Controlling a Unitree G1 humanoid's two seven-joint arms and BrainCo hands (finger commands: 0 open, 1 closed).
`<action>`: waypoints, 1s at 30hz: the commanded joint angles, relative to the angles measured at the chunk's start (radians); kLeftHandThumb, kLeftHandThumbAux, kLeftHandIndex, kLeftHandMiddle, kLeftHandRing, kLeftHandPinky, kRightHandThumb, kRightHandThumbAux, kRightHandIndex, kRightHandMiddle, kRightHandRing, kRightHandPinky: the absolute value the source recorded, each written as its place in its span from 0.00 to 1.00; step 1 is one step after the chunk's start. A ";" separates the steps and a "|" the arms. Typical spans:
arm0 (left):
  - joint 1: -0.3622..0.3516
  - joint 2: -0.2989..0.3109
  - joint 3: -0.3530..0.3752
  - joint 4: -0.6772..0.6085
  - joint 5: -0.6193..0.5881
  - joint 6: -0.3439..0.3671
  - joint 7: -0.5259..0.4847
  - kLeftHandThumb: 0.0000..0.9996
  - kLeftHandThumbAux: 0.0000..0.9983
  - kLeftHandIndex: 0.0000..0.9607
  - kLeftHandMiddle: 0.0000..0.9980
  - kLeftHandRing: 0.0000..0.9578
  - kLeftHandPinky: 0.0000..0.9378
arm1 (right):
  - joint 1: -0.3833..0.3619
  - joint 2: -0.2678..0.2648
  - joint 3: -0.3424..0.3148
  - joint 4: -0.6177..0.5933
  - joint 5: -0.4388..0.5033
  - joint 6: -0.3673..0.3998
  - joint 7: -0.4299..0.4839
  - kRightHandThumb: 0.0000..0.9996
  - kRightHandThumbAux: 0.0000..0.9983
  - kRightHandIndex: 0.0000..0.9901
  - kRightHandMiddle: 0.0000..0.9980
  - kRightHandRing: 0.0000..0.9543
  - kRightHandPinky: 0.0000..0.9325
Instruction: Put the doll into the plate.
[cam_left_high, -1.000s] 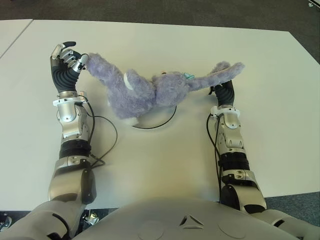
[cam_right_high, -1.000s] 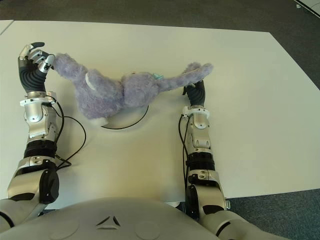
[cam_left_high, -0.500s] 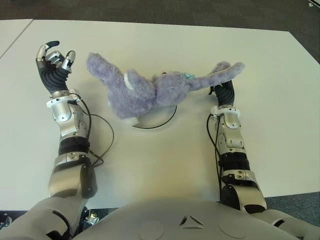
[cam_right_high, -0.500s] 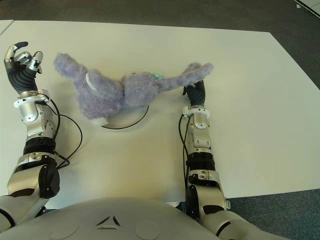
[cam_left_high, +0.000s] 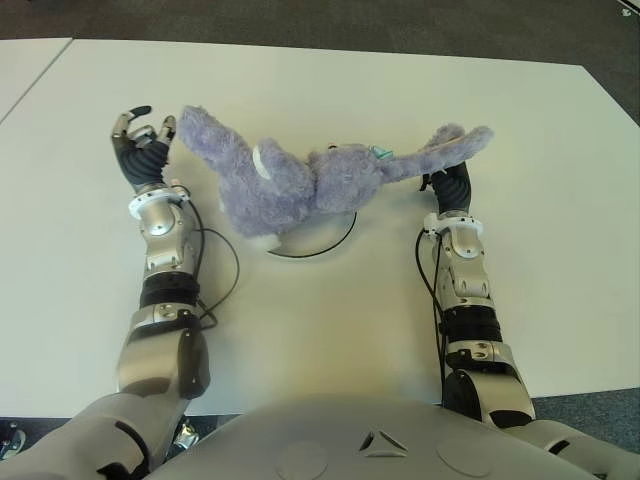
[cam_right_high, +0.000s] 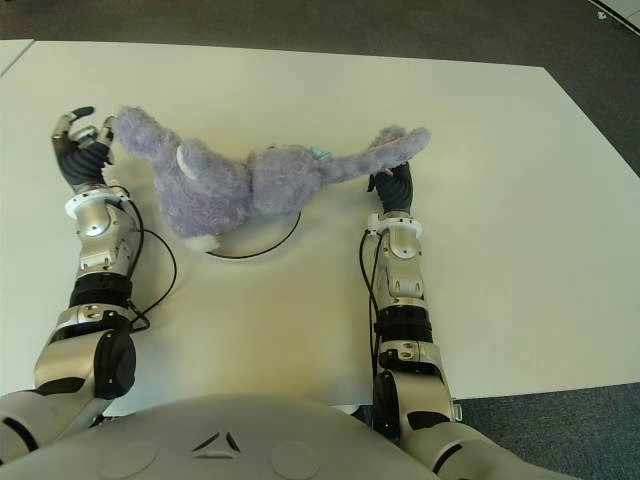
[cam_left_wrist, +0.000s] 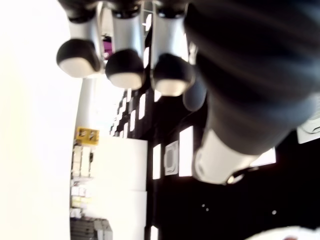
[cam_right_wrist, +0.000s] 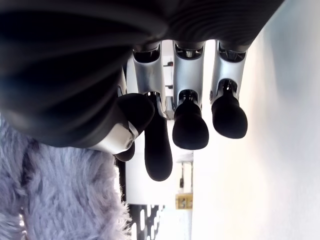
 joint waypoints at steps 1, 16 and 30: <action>0.044 -0.022 -0.030 0.008 0.017 0.052 -0.011 0.28 0.87 0.87 0.91 0.94 0.93 | 0.073 0.018 0.004 0.041 -0.003 0.051 -0.007 0.85 0.68 0.43 0.59 0.80 0.78; 0.137 -0.049 -0.093 -0.093 -0.008 0.157 -0.107 0.34 0.85 0.88 0.91 0.94 0.94 | 0.079 0.019 0.001 0.009 -0.006 0.076 -0.018 0.85 0.68 0.43 0.59 0.80 0.78; 0.319 -0.140 -0.193 -0.428 -0.041 0.341 -0.131 0.40 0.81 0.85 0.89 0.93 0.94 | 0.093 0.027 0.003 -0.035 -0.008 0.107 -0.034 0.85 0.68 0.43 0.58 0.80 0.78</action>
